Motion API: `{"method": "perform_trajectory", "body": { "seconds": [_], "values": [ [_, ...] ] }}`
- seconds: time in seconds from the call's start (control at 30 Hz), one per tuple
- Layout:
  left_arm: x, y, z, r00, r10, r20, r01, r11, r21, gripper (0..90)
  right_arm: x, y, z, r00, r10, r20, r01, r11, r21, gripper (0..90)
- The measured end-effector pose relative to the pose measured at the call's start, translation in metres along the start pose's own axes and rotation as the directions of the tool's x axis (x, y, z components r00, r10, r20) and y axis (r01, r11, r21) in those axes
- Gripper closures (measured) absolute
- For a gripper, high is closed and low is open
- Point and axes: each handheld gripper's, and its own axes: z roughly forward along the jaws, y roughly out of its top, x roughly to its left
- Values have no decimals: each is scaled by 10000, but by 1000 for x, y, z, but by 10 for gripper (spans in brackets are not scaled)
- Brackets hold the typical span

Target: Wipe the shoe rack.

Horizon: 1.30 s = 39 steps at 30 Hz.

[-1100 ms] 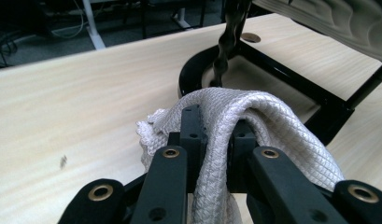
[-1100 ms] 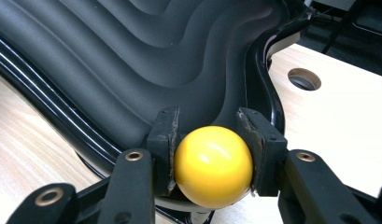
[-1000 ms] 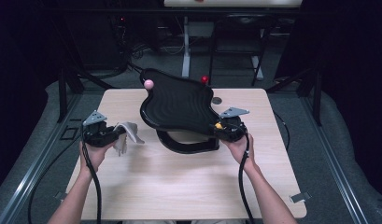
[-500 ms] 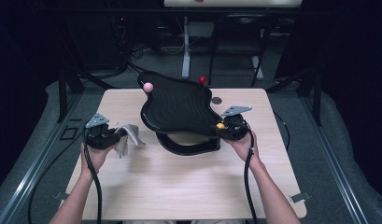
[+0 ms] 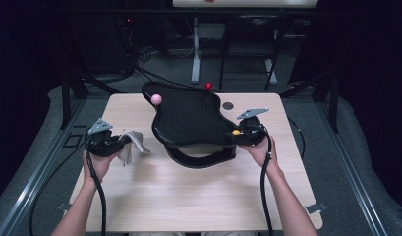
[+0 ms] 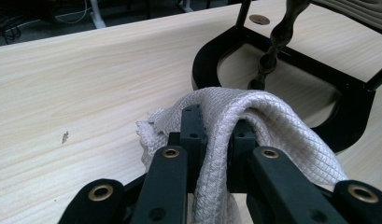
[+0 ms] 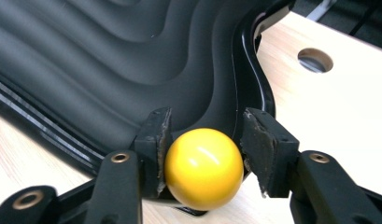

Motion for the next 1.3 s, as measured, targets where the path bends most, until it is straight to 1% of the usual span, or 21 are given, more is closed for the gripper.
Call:
{"method": "perform_trajectory", "body": {
  "seconds": [0.03,0.07,0.1,0.13,0.23,0.27,0.37,0.43,0.47,0.5,0.53,0.57,0.67,0.73,0.77,0.8,0.9,0.97,1.03,1.17,1.3],
  "values": [
    [0,0,0,10000,2,7,-2,10000,7,806,-1,-1,1,9995,265,-162,-266,9996,-72,536],
    [0,0,0,10000,-16,5,16,10000,20,806,-3,-1,1,9982,452,-394,-454,9990,-51,592],
    [0,0,0,10000,-25,4,25,10000,40,806,-3,-1,1,9975,477,-530,-479,9988,-30,594],
    [0,0,0,10000,-9,-10,9,10000,77,806,-3,0,1,9981,382,-485,-383,9993,-3,596],
    [-2,0,0,10000,3,-12,-3,10000,73,806,-5,1,0,9978,96,-651,-89,9999,109,597],
    [-2,0,-1,10000,12,-15,-12,10000,59,806,-7,2,0,9976,-132,-676,142,9998,143,597],
    [-2,3,-3,10000,11,-49,-11,10000,-7,806,-11,1,0,9963,-353,-780,359,9993,63,597],
    [-2,4,-2,10000,-63,-47,63,10000,-21,806,-13,1,0,9971,-373,-667,375,9993,5,596],
    [-1,6,-2,10000,-48,-81,48,10000,1,806,-13,1,0,9982,-363,-486,363,9993,6,593],
    [0,7,-1,9999,-134,-95,134,9999,0,806,-12,1,0,9992,-370,-153,370,9993,18,572],
    [1,8,-1,9998,-164,-85,164,9999,-6,806,-10,1,0,9988,-386,310,385,9993,35,523],
    [2,10,0,9998,-173,-99,173,9998,47,806,-9,0,0,9980,-333,544,334,9994,-7,511],
    [4,16,2,9998,-170,-131,171,9998,75,806,-11,-3,1,9985,22,550,-8,9997,-246,515],
    [5,23,2,9997,-157,-170,158,9998,96,806,-8,-3,1,9988,-11,499,26,9995,-311,592],
    [6,26,1,9997,-175,-193,176,9998,68,806,-6,-2,1,9973,-129,723,150,9995,-282,594],
    [7,31,1,9997,-124,-227,125,9999,57,806,-6,-1,2,9967,-152,794,171,9996,-232,595],
    [10,45,-1,9993,-45,-367,47,10000,40,807,-7,-2,2,9971,30,766,-5,9995,-323,596],
    [12,56,-2,9990,29,-456,-29,10000,-11,807,-8,-3,2,9972,71,748,-43,9993,-378,596],
    [13,66,-2,9984,95,-561,-91,9999,70,807,-8,-3,2,9970,89,771,-59,9992,-393,596],
    [15,87,1,9969,168,-774,-163,9998,69,808,-7,-4,2,9965,152,819,-119,9991,-404,595],
    [15,108,9,9949,304,-967,-275,9991,311,807,-7,-5,2,9963,194,835,-153,9987,-488,596]
  ]
}}
